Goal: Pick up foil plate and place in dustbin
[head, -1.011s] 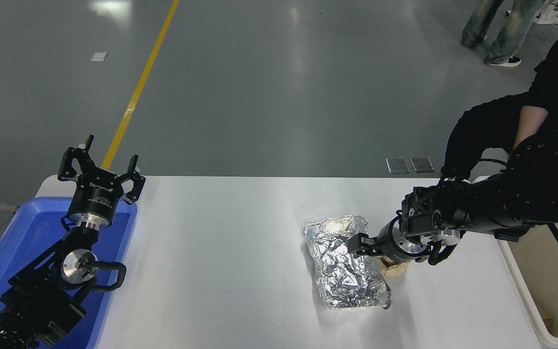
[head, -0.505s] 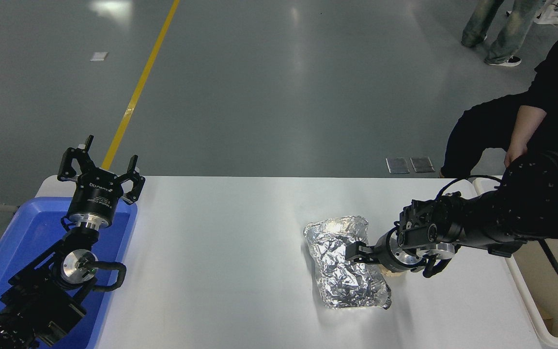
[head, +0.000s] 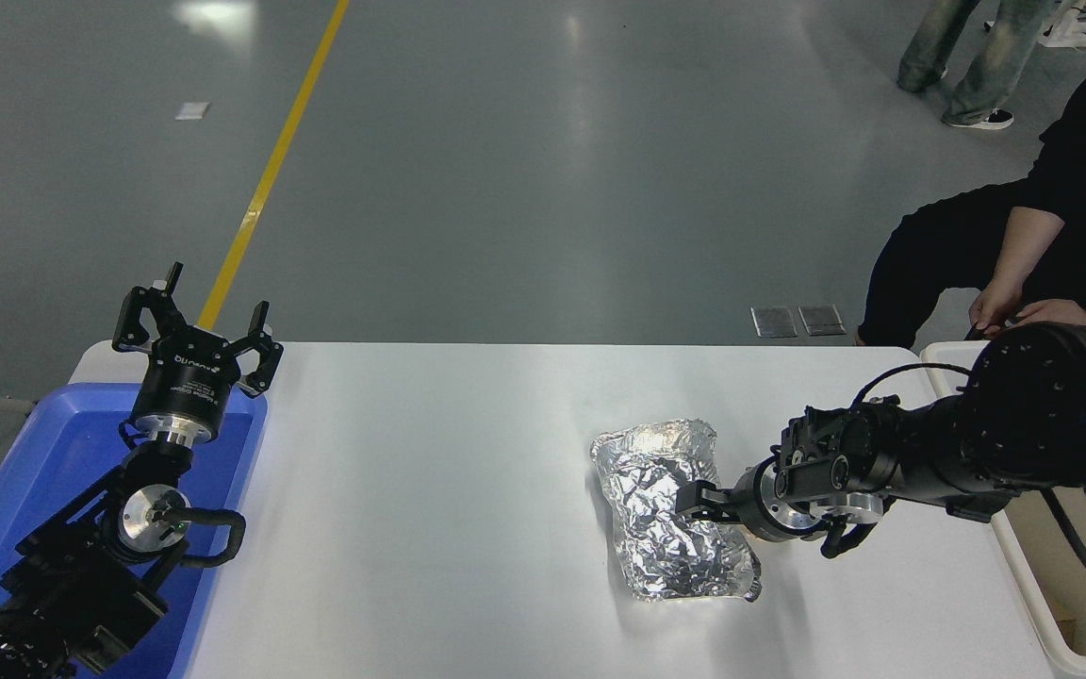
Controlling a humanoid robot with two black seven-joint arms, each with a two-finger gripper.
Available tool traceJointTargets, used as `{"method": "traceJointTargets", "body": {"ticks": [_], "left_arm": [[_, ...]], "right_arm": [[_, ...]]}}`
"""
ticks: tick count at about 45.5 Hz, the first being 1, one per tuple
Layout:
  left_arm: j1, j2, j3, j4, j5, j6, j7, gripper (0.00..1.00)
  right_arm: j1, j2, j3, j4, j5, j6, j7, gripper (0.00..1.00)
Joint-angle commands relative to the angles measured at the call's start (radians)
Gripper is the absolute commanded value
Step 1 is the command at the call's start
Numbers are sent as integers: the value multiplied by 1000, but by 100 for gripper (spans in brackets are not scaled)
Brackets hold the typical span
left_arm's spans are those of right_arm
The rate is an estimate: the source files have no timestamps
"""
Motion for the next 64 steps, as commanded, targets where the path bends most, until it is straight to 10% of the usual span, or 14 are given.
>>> {"method": "traceJointTargets", "body": {"ticks": [1, 19, 45, 64], "left_arm": [[0, 0, 0, 0, 0, 0, 1, 98], [0, 0, 0, 0, 0, 0, 1, 98], [0, 0, 0, -1, 0, 0, 1, 98], [0, 0, 0, 0, 0, 0, 1, 98]], "right_arm": [[-29, 0, 0, -20, 0, -24, 0, 100], [-87, 0, -16, -68, -3, -91, 0, 95], [-75, 0, -16, -54, -104, -91, 5, 1], [40, 0, -12, 9, -104, -88, 9, 0]]}}
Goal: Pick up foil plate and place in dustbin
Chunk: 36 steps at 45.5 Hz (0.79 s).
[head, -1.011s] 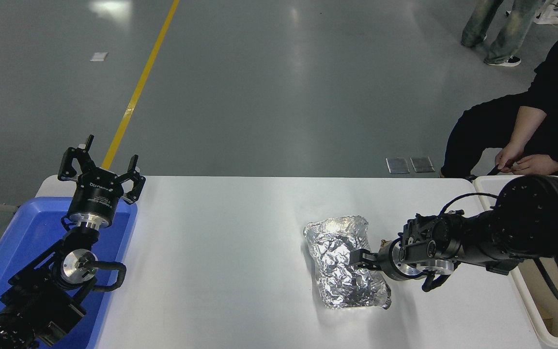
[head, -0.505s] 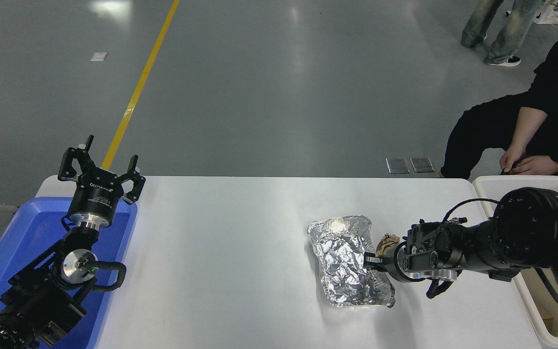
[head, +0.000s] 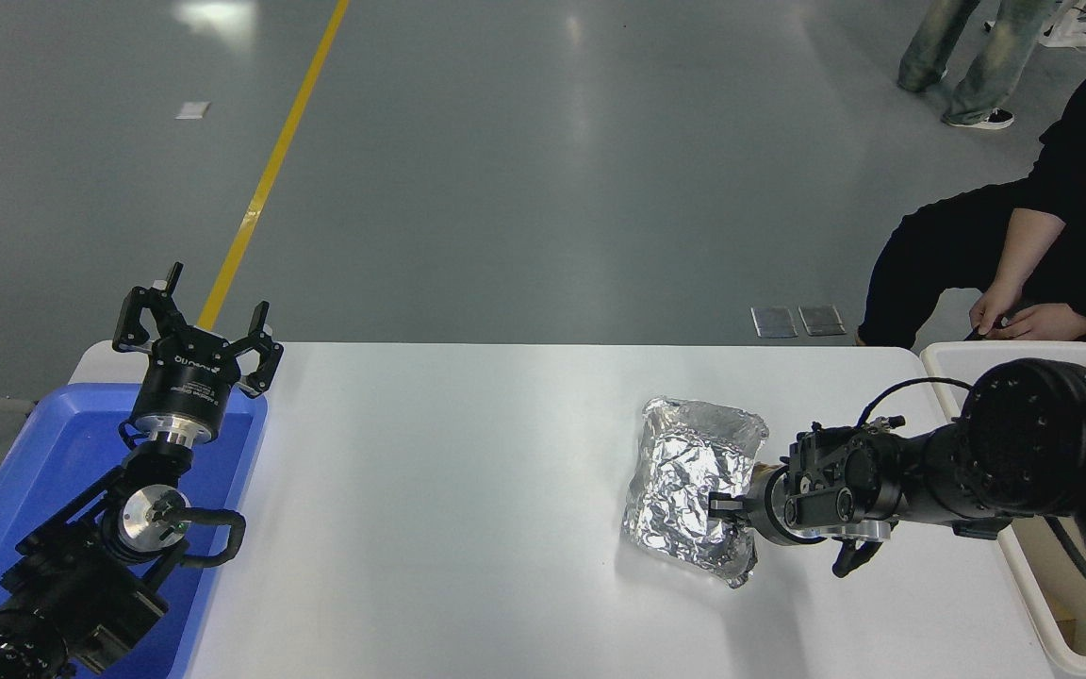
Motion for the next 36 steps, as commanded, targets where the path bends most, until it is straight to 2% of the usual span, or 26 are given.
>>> {"method": "traceJointTargets", "body": {"ticks": [1, 6, 18, 27, 36], "left_arm": [[0, 0, 0, 1, 0, 0, 0, 98], [0, 0, 0, 1, 0, 0, 0, 98], [0, 0, 0, 1, 0, 0, 0, 98], [0, 0, 0, -1, 0, 0, 0, 98], [0, 0, 0, 1, 0, 0, 0, 98]], "right_arm": [[86, 0, 6, 58, -2, 1, 4, 0], [163, -6, 13, 122, -4, 3, 4, 0], [361, -133, 21, 280, -42, 35, 8, 0], [474, -230, 78, 326, -45, 211, 8, 0], [618, -325, 110, 406, -45, 299, 8, 0]]}}
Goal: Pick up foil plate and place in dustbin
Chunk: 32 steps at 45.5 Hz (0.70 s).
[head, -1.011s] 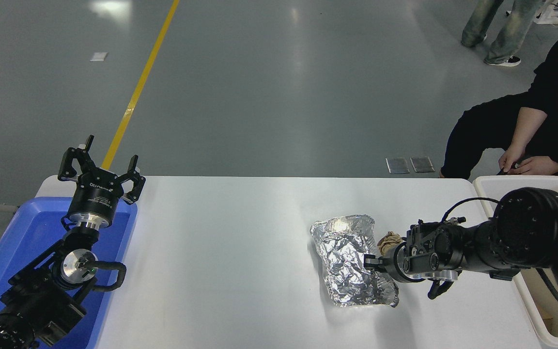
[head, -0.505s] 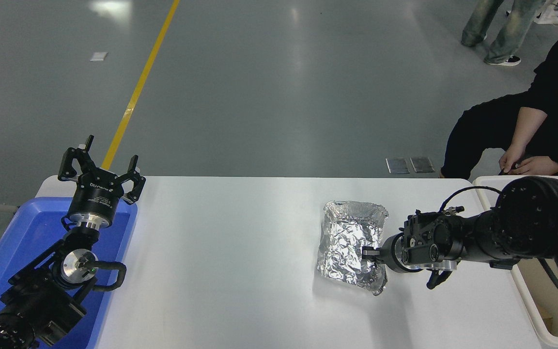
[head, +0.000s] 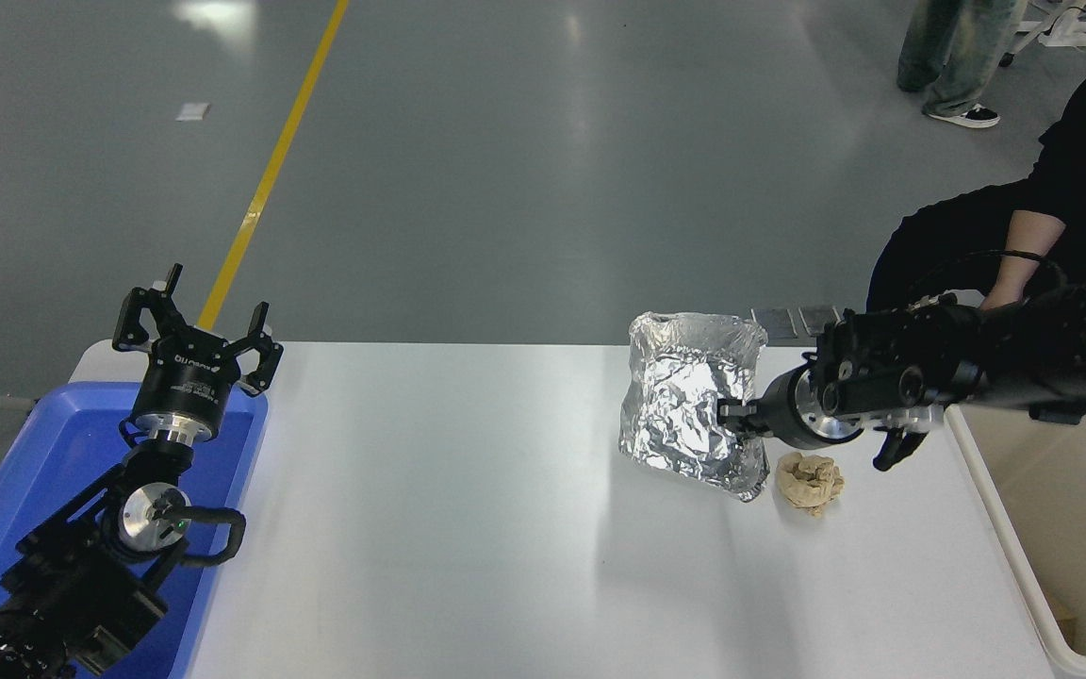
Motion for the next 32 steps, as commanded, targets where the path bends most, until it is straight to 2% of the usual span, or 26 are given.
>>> {"method": "traceJointTargets", "body": {"ticks": [1, 19, 32], "left_arm": [[0, 0, 0, 0, 0, 0, 0, 98], [1, 0, 0, 0, 0, 0, 0, 98], [0, 0, 0, 0, 0, 0, 0, 98]], "right_arm": [[178, -110, 37, 92, -5, 130, 0, 0], [406, -210, 43, 104, -5, 340, 0, 0], [457, -241, 45, 102, -6, 400, 0, 0]]}}
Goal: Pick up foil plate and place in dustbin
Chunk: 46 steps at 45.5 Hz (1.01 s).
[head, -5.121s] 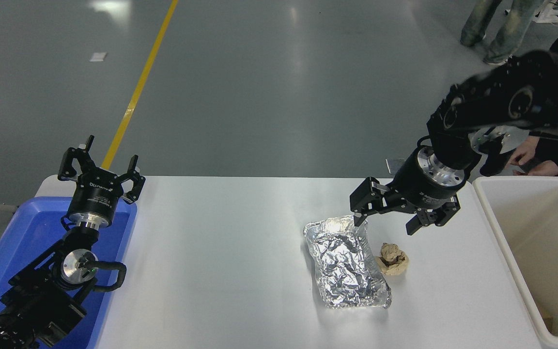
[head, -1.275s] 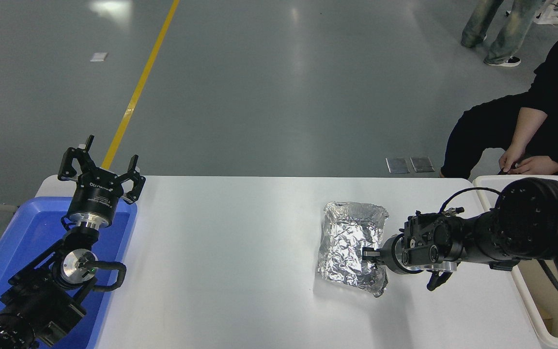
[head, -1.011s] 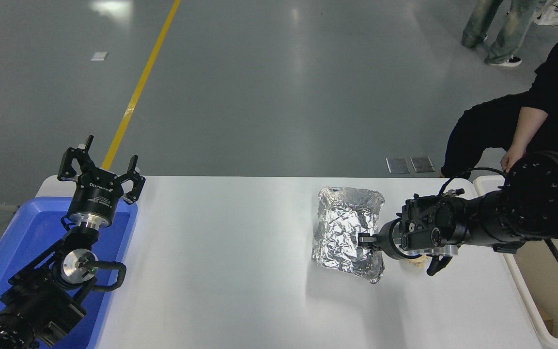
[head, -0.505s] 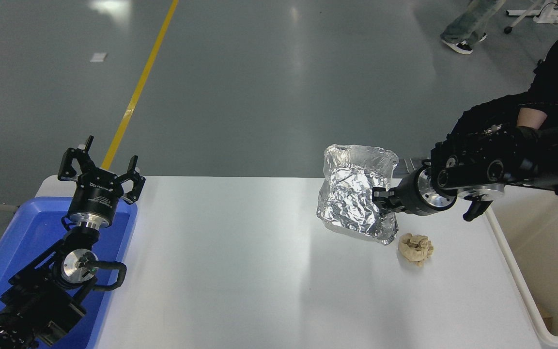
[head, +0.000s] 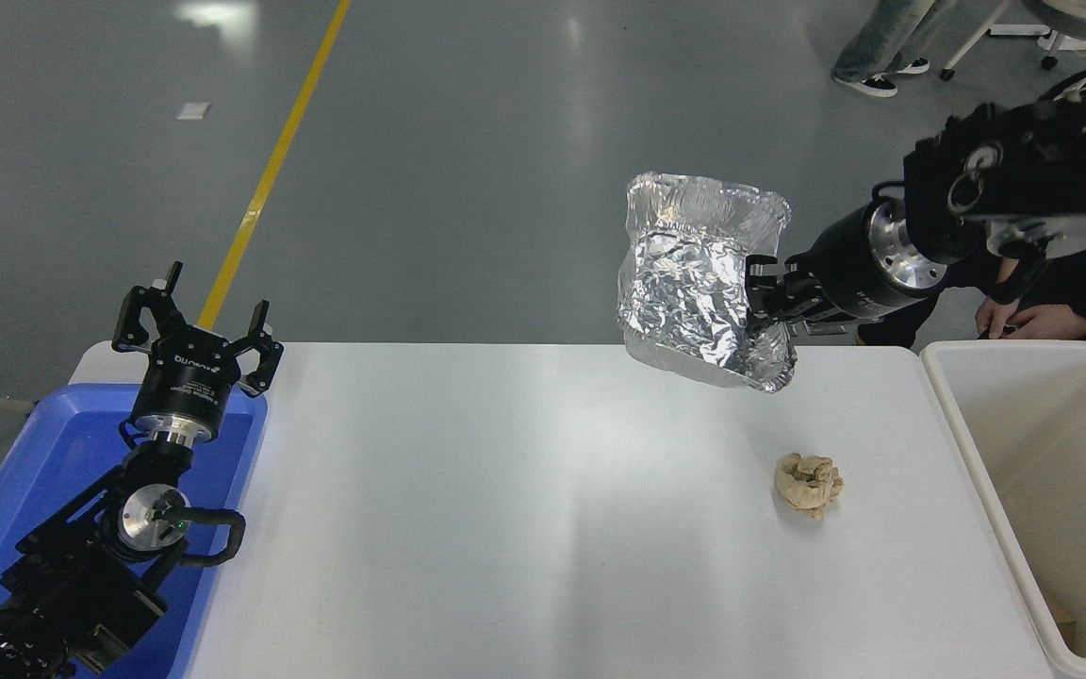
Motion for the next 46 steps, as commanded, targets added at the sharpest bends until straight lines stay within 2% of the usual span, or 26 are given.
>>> {"method": "traceJointTargets", "body": {"ticks": [1, 12, 24, 31, 46], "left_arm": [[0, 0, 0, 0, 0, 0, -1, 98], [0, 0, 0, 0, 0, 0, -1, 98], [1, 0, 0, 0, 0, 0, 0, 98], [1, 0, 0, 0, 0, 0, -1, 98], [1, 0, 0, 0, 0, 0, 0, 98]], "right_arm": [[56, -34, 2, 3, -2, 61, 0, 0], [24, -57, -10, -40, -7, 61, -1, 0], [-100, -82, -21, -246, -10, 55, -1, 0], [-204, -87, -18, -430, -8, 47, -3, 0], [-649, -87, 28, -993, 10, 29, -3, 0]]}}
